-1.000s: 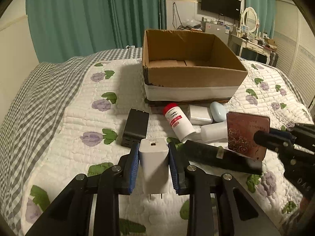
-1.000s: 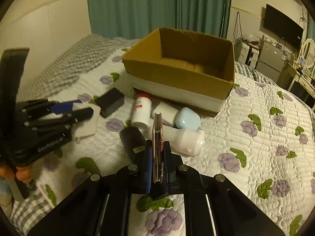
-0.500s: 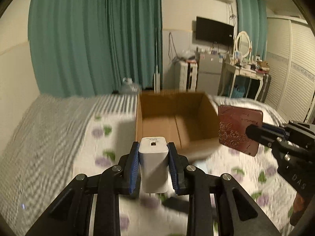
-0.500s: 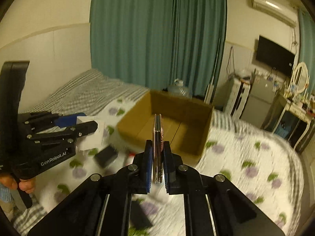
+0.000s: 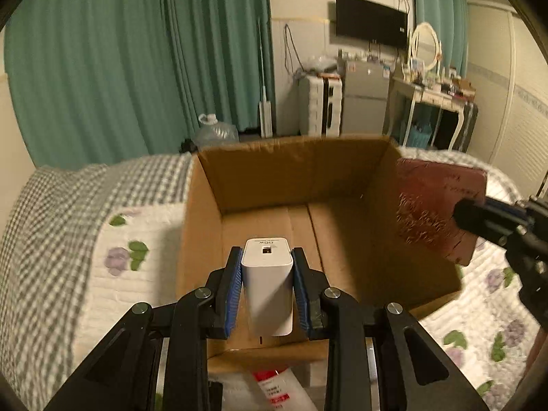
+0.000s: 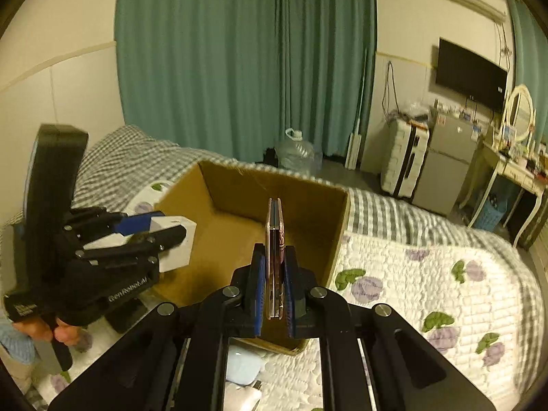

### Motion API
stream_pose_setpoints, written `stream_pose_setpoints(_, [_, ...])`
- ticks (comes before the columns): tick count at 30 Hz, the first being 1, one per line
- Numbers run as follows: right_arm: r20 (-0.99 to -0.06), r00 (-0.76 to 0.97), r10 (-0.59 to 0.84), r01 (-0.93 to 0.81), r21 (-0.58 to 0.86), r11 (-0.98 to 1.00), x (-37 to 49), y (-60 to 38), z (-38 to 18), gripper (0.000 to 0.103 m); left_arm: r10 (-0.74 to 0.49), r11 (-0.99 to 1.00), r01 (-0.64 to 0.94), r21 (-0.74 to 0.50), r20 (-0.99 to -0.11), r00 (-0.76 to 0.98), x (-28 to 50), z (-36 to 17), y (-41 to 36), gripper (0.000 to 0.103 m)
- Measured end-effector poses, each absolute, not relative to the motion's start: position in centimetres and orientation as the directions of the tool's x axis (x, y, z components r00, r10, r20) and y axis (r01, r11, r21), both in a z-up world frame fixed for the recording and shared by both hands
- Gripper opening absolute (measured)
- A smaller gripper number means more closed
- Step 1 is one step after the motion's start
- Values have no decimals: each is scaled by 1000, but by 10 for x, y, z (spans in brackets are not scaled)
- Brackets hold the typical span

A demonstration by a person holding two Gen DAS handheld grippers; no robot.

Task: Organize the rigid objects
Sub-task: 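Carry the white charger with the left gripper into the box while the right gripper drops the card case in, then grasp the black charger with the left gripper while the right gripper grasps the black cylindrical bottle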

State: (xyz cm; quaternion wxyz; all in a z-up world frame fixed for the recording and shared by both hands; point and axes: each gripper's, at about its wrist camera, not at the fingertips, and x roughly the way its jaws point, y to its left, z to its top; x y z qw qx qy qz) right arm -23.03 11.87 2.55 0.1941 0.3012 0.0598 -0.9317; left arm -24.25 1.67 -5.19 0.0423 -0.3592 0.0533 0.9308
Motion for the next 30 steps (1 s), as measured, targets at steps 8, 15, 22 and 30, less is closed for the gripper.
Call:
stream_pose_setpoints(8, [-612,-710,-349,405,50,-913,-253,124,9,9,35,-995,-84,47,-639,-768,-250,-55,7,67])
stream_pose_setpoints(15, [-643,-680,-352,396,81,-915,-274,117,0,11,-1,-997,-46,63,-603,-798,-237,-39,-7,69])
stream_pose_setpoints(22, [-590,-753,-290,330,43,-943,-234,131,37,72,-38,-995,-18,95,-553,-832,-189,-5,-22,69])
stream_pose_setpoints(30, [-618,-721,-314,406,-9,-914,-144,119,60,78,-58,-996,9,89,-571,-819,-110,-4,-53,70])
